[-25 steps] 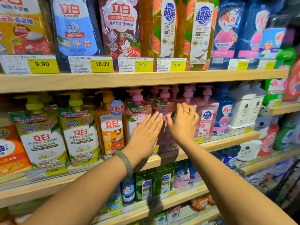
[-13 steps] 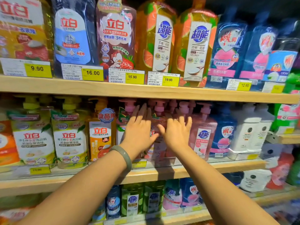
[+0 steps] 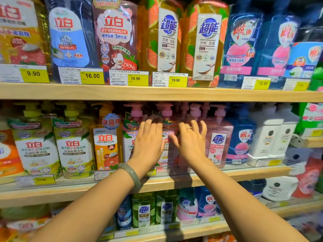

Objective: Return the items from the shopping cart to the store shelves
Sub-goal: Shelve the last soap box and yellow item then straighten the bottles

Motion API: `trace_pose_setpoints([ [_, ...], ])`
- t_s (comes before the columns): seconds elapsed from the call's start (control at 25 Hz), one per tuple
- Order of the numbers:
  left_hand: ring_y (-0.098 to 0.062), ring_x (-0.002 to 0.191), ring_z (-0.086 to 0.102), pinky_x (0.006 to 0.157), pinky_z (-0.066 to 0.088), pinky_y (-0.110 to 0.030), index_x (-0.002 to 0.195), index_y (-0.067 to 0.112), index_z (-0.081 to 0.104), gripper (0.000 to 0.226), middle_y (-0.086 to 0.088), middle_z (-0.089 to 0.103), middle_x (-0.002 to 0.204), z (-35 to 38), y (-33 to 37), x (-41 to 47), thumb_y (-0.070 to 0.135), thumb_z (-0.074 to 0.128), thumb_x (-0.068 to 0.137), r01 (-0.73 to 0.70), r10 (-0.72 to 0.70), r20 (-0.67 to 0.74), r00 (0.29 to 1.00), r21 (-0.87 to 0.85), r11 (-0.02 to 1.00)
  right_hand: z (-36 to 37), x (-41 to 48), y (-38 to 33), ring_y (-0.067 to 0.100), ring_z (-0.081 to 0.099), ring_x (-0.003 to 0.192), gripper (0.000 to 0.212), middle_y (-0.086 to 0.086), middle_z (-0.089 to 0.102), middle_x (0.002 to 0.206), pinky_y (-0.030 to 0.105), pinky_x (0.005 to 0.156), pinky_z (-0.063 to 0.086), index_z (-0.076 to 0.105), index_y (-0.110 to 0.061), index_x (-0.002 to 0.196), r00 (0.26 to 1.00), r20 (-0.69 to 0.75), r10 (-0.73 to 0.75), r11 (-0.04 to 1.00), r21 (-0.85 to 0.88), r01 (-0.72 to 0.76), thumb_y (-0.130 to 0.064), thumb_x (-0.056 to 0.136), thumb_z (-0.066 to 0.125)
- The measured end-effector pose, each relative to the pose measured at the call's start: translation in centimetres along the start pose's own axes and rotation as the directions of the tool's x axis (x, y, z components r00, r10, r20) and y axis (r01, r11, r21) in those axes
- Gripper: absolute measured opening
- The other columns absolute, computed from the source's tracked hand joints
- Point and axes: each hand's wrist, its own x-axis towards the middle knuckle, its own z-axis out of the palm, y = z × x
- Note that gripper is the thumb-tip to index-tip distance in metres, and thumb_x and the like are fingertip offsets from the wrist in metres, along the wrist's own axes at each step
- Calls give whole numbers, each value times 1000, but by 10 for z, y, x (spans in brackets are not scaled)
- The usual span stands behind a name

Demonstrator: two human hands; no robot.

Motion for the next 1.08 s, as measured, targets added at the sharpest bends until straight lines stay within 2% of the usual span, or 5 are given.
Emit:
trace_pose_setpoints([
  [0.24, -33, 106, 55, 97, 34, -43, 111, 5, 58, 52, -10, 64, 97, 5, -14, -3, 37, 74, 72, -35, 38, -33, 999, 81, 996, 2, 0, -6, 29, 61, 105, 48, 8, 71, 90, 41, 107, 17, 62, -10, 101, 1000, -14, -10, 998, 69, 11, -48, 72, 71],
  [0.4, -39, 126, 40, 113, 26, -48, 133, 1, 41, 70, -21, 49, 128, 7, 5, -6, 35, 65, 76, 34, -33, -55, 998, 20, 999, -3, -5, 7, 33, 49, 122, 47, 8, 69, 108, 43, 113, 13, 57, -13, 117, 1000, 0, 1, 988, 154, -1, -46, 83, 58],
  [0.64, -31, 141, 23, 116, 10, -47, 145, 7, 32, 82, -14, 38, 148, 10, 55, -3, 35, 65, 75, -205, 205, -11, 979, -47, 978, -14, -14, 57, 29, 23, 143, 70, 13, 39, 148, 43, 119, 13, 36, -9, 142, 908, 227, 353, 851, 326, -413, -52, 88, 52],
  [0.8, -30, 141, 30, 115, 9, -46, 145, 8, 33, 80, -12, 40, 148, 10, 76, 3, 35, 62, 76, -212, 214, 35, 976, -54, 976, -18, 2, 79, 32, 17, 143, 64, 12, 46, 142, 43, 120, -2, 44, -9, 131, 895, 418, 154, 930, 243, -274, -55, 86, 50],
  [1.08, -28, 135, 41, 116, 11, -46, 142, 5, 38, 79, -13, 46, 144, 8, 81, 5, 28, 64, 71, -187, 190, 74, 979, -51, 981, -26, 13, 97, 30, 39, 121, 67, 14, 53, 121, 46, 111, 19, 44, -9, 111, 892, 452, 15, 971, 208, -122, -58, 72, 65],
])
